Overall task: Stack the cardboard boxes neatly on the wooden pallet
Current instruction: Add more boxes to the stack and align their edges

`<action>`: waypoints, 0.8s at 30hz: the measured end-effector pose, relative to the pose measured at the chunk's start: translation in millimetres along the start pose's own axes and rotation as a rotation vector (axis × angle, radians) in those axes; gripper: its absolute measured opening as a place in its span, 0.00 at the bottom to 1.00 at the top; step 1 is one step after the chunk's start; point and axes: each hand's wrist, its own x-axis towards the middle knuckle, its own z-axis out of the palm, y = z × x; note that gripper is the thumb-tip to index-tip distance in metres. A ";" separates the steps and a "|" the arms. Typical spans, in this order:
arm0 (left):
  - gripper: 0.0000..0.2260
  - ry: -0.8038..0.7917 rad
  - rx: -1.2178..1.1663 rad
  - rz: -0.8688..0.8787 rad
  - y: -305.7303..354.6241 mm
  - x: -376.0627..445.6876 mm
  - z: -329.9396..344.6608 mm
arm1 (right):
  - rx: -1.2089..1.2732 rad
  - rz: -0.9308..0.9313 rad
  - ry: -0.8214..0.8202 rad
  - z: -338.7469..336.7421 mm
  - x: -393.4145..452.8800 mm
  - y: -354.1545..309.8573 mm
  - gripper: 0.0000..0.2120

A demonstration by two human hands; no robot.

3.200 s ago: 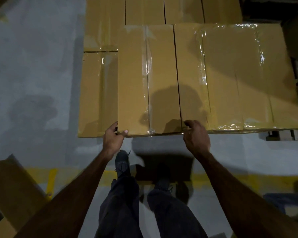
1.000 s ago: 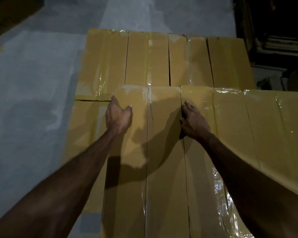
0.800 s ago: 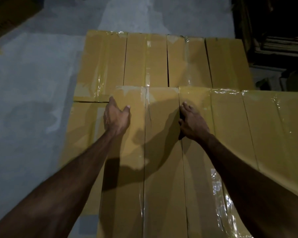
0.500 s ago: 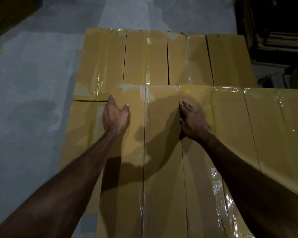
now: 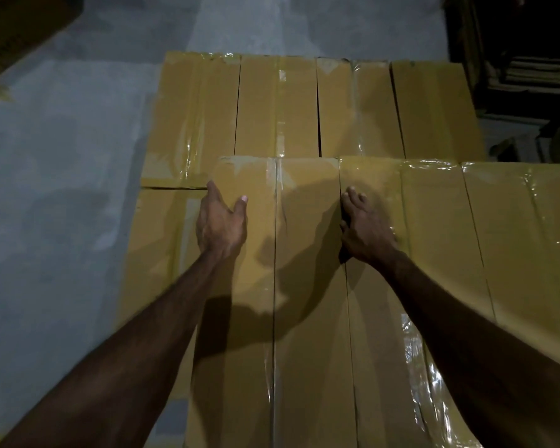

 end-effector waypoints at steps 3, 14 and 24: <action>0.38 -0.003 -0.005 -0.011 -6.5 -13.3 -0.7 | -0.013 -0.010 -0.005 3.3 -8.5 -2.4 0.34; 0.38 -0.107 -0.071 -0.061 -61.2 -131.8 -29.2 | 0.003 -0.031 -0.037 29.2 -93.1 -4.9 0.31; 0.40 -0.166 -0.107 -0.083 -104.5 -214.3 -47.8 | -0.013 -0.064 -0.076 64.4 -187.1 3.4 0.32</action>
